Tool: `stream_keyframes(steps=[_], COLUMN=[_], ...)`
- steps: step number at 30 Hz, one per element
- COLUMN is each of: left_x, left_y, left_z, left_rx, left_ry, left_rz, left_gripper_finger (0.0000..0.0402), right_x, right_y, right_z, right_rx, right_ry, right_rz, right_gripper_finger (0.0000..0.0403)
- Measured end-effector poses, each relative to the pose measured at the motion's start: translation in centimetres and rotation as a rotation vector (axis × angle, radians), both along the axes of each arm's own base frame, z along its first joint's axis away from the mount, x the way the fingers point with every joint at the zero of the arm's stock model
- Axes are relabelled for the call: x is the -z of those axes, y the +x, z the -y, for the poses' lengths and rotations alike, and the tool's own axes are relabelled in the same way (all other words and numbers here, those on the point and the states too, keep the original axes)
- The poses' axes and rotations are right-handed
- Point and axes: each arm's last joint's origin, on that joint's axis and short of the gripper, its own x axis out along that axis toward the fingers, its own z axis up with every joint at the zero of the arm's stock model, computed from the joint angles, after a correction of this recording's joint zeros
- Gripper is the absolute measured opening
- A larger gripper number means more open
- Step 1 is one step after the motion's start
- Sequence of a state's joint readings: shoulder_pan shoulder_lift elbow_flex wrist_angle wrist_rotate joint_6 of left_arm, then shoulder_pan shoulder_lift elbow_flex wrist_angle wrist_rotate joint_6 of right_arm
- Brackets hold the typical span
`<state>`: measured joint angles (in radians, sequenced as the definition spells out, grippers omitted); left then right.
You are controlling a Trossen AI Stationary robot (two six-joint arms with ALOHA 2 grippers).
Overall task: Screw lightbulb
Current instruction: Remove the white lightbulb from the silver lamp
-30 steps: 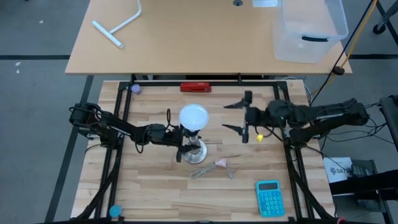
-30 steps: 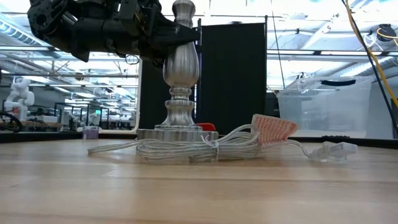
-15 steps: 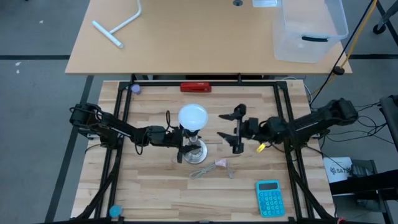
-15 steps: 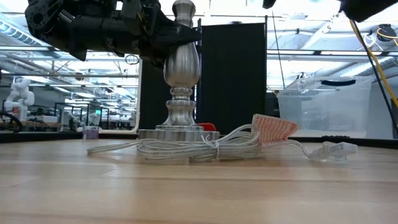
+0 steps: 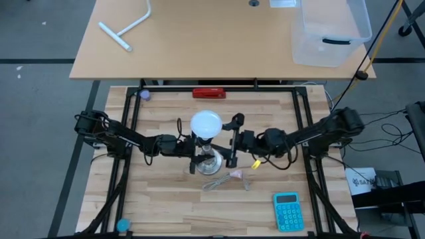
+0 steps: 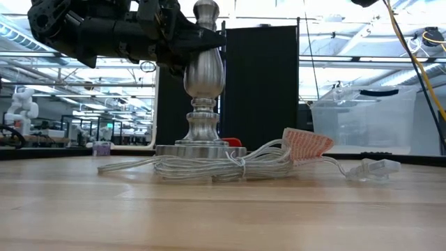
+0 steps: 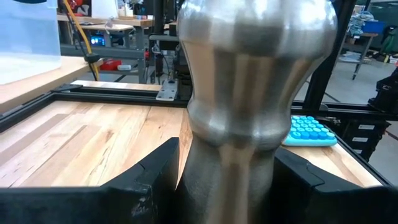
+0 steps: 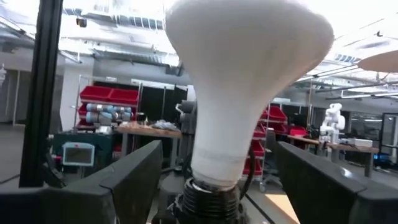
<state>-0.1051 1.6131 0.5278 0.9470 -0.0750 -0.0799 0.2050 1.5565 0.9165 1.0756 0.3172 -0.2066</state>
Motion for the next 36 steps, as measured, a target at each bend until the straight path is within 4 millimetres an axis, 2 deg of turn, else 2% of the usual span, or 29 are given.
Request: stream_keyframes(steps=[8,18,22,30,36], left_x=[0.0,0.0,0.0,-0.1,-0.1], left_y=[0.0,0.0,0.0,0.0,0.0], left_z=[0.0,0.0,0.0,0.0,0.0], left_rx=[-0.002,-0.002,0.001,0.004,0.006], left_ry=[0.002,0.003,0.003,0.003,0.005], left_rz=[0.004,0.005,0.005,0.007,0.007], left_gripper_finger=[0.0190,0.0190,0.0190,0.0190,0.0190], right_x=[-1.4,-2.1,-2.0,-1.8,-1.8], right_y=[1.7,3.5,3.6,3.6,3.7], right_z=[-0.1,0.4,0.5,0.4,0.4], right_rx=[0.016,0.028,0.030,0.014,-0.033], right_ry=[-0.016,0.004,0.003,-0.001,-0.011], right_rz=[0.024,-0.037,-0.055,-0.067,-0.068], right_gripper_finger=[0.0300,0.0294,0.0259,0.0143,0.0136])
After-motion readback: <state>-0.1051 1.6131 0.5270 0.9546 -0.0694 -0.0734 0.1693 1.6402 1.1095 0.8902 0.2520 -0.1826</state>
